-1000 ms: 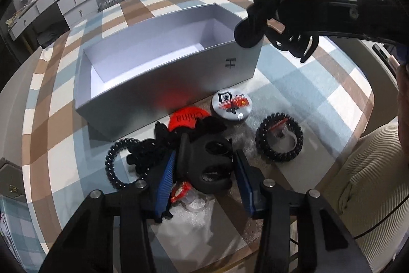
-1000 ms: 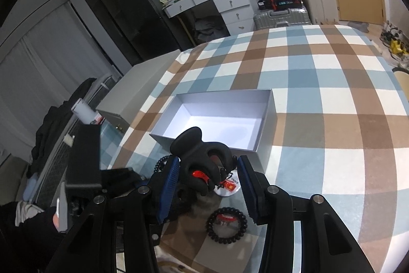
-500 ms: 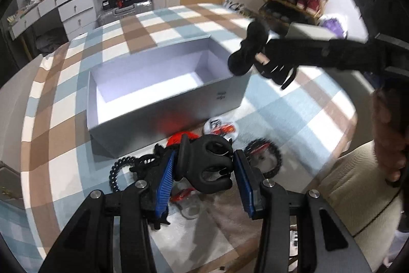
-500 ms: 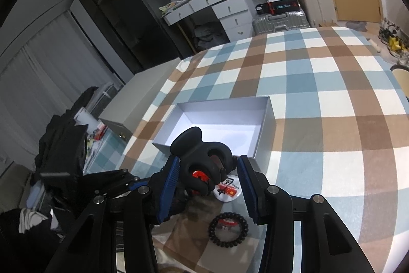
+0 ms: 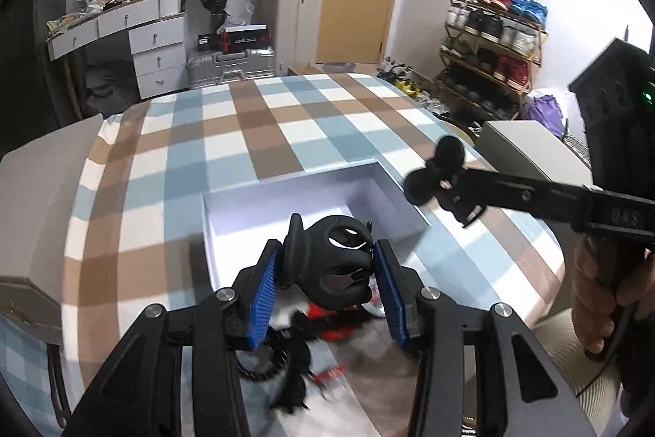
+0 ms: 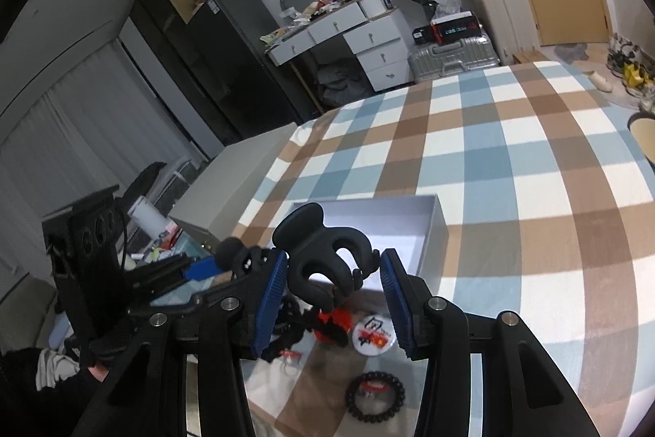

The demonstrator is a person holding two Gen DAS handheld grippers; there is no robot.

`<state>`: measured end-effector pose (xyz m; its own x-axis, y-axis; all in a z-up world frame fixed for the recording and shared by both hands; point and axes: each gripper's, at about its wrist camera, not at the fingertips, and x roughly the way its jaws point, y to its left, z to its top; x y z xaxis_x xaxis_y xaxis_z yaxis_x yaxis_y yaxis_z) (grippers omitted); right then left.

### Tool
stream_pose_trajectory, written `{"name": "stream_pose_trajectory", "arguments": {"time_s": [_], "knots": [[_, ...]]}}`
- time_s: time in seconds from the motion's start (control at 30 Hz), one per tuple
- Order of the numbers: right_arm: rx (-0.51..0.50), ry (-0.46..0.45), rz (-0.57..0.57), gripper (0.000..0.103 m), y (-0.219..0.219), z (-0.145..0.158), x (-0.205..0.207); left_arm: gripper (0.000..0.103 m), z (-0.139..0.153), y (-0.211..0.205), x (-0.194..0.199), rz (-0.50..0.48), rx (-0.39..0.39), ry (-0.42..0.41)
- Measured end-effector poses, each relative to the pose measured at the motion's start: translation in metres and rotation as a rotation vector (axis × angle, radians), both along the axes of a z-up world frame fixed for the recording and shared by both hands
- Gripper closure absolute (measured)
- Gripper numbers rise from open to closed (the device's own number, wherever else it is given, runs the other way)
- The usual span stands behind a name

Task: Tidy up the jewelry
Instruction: 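Carry the black claw clips in the right gripper over the white box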

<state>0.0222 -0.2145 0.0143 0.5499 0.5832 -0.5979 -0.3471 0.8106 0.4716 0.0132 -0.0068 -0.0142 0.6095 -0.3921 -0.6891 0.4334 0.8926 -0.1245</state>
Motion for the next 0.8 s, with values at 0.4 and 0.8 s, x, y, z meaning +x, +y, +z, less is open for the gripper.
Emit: {"name": "stream_pose_trajectory", "arguments": {"time_s": [0.4, 0.8], "knots": [[-0.122, 0.017, 0.011, 0.057, 0.029, 0.018, 0.056, 0.064, 0.002, 0.004, 0.058, 0.012, 0.0, 0.079], [-0.135, 0.113, 0.033, 0.057, 0.036, -0.029, 0.079, 0.064, -0.031, 0.001, 0.072, -0.052, 0.03, 0.204]]}}
